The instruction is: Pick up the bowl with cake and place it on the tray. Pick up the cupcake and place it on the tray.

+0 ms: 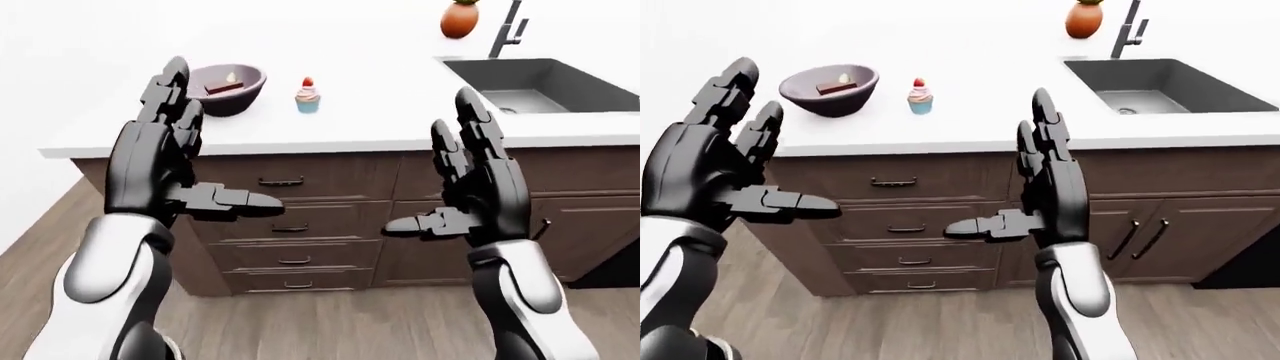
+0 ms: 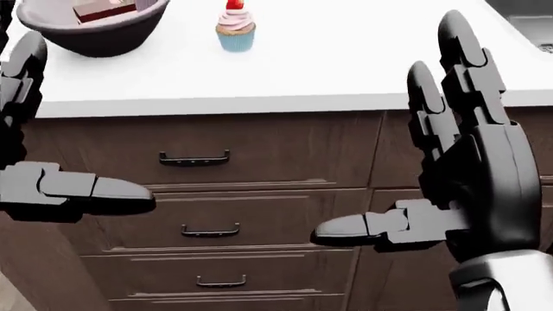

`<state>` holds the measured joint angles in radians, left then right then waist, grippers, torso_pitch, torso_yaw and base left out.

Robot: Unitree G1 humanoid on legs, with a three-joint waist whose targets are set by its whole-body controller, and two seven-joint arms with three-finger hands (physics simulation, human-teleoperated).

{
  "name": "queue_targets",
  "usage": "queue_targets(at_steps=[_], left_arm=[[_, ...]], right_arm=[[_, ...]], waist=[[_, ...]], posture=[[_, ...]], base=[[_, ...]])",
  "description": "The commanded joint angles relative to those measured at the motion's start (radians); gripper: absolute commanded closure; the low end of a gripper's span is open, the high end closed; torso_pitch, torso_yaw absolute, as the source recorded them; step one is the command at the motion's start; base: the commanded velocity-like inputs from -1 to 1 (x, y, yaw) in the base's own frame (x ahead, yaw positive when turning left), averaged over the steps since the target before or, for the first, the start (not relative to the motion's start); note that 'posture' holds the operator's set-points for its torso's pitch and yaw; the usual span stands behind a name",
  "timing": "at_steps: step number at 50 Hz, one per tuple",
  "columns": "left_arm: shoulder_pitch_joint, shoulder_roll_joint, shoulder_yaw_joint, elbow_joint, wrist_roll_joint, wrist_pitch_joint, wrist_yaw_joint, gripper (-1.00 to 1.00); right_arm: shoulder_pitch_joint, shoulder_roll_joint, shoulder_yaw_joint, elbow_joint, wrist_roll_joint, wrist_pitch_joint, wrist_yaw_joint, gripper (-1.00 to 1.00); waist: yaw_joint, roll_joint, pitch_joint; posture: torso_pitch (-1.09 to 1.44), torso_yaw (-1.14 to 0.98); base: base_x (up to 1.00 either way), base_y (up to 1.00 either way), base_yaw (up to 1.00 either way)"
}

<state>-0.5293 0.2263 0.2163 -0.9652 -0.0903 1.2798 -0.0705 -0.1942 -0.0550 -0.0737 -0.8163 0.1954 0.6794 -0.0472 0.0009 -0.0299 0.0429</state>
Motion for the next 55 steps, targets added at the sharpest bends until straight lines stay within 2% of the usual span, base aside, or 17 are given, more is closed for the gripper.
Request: queue_targets(at_steps=[1,3,5,9,14,17,21,26,27,30,36,41,42,43,48,52,55], left_arm=[[-0.023,0.01,0.01,-0.019,-0.002,-0.017,0.009,-1.0],[-0.024,0.014,0.014,-0.02,-0.007,-0.016,0.01,-1.0],[-0.024,0.017,0.02,-0.023,-0.014,-0.013,0.012,-1.0],[-0.029,0.023,0.03,-0.033,-0.025,0.002,0.014,-1.0],[-0.041,0.026,0.035,-0.05,-0.035,0.031,0.022,-1.0],[-0.047,0.03,0.038,-0.056,-0.04,0.041,0.025,-1.0],[-0.047,0.034,0.045,-0.052,-0.047,0.038,0.026,-1.0],[-0.049,0.04,0.05,-0.047,-0.055,0.035,0.028,-1.0],[-0.05,0.042,0.053,-0.04,-0.057,0.028,0.027,-1.0],[-0.054,0.047,0.054,-0.039,-0.062,0.03,0.029,-1.0],[-0.051,0.049,0.051,-0.031,-0.066,0.019,0.032,-1.0],[-0.05,0.049,0.053,-0.037,-0.07,0.023,0.035,-1.0],[-0.055,0.05,0.057,-0.045,-0.073,0.035,0.035,-1.0],[-0.062,0.052,0.062,-0.054,-0.077,0.048,0.035,-1.0],[-0.083,0.06,0.079,-0.073,-0.088,0.081,0.034,-1.0],[-0.09,0.065,0.087,-0.078,-0.094,0.091,0.033,-1.0],[-0.093,0.067,0.092,-0.08,-0.097,0.095,0.033,-1.0]], right_arm=[[-0.014,0.0,0.002,-0.023,0.005,-0.03,0.007,-1.0],[-0.012,-0.001,0.002,-0.028,0.006,-0.031,0.01,-1.0],[-0.01,0.001,0.003,-0.029,0.011,-0.033,0.014,-1.0],[-0.014,0.003,0.002,-0.061,0.019,-0.002,0.002,-1.0],[-0.022,0.0,-0.006,-0.077,0.028,0.014,-0.007,-1.0],[-0.027,-0.002,-0.014,-0.097,0.037,0.025,-0.012,-1.0],[-0.03,-0.007,-0.017,-0.108,0.048,0.028,-0.018,-1.0],[-0.036,-0.013,-0.017,-0.112,0.041,0.037,-0.027,-1.0],[-0.041,-0.015,-0.018,-0.113,0.039,0.041,-0.028,-1.0],[-0.048,-0.016,-0.024,-0.11,0.041,0.04,-0.028,-1.0],[-0.044,-0.018,-0.03,-0.088,0.042,0.013,-0.023,-1.0],[-0.036,-0.017,-0.028,-0.084,0.042,0.0,-0.021,-1.0],[-0.034,-0.016,-0.03,-0.088,0.045,-0.001,-0.021,-1.0],[-0.031,-0.016,-0.03,-0.094,0.047,-0.001,-0.021,-1.0],[-0.032,-0.02,-0.03,-0.107,0.047,0.005,-0.023,-1.0],[-0.027,-0.017,-0.031,-0.102,0.048,-0.006,-0.02,-1.0],[-0.024,-0.016,-0.032,-0.096,0.049,-0.015,-0.018,-1.0]], waist=[[0.004,-0.006,0.0],[0.017,-0.003,-0.036],[0.065,-0.031,-0.01],[0.067,0.138,-0.025],[0.049,0.083,-0.014],[0.049,0.011,0.016],[0.021,0.039,0.0],[0.028,-0.018,-0.024],[0.019,0.009,-0.036],[0.011,-0.017,-0.046],[-0.01,0.02,-0.01],[-0.019,0.134,-0.04],[-0.007,0.094,-0.016],[-0.015,0.113,0.005],[0.008,0.064,-0.024],[0.013,-0.037,-0.026],[-0.009,-0.017,-0.026]], posture=[[0.0,0.0],[0.0,0.0],[0.0,0.0],[0.0,0.0],[0.0,0.0],[0.0,0.0],[0.0,0.0],[0.0,0.0],[0.0,0.0],[0.0,0.0],[0.0,0.0],[0.0,0.0],[0.0,0.0],[0.0,0.0],[0.0,0.0],[0.0,0.0],[0.0,0.0]], base=[[0.07,0.18,0.0],[0.0,0.35,0.0],[0.0,0.46,0.5],[0.0,0.0,1.0],[0.0,0.2,0.8],[0.0,0.38,0.0],[0.0,0.0,0.0],[0.0,0.0,0.0],[0.0,0.1,0.0],[0.07,0.17,0.0],[0.33,0.2,0.0],[0.38,0.21,0.0],[0.33,0.22,0.0],[0.07,0.21,0.0],[0.0,0.25,0.0],[0.0,0.51,0.0],[0.0,0.54,0.0]])
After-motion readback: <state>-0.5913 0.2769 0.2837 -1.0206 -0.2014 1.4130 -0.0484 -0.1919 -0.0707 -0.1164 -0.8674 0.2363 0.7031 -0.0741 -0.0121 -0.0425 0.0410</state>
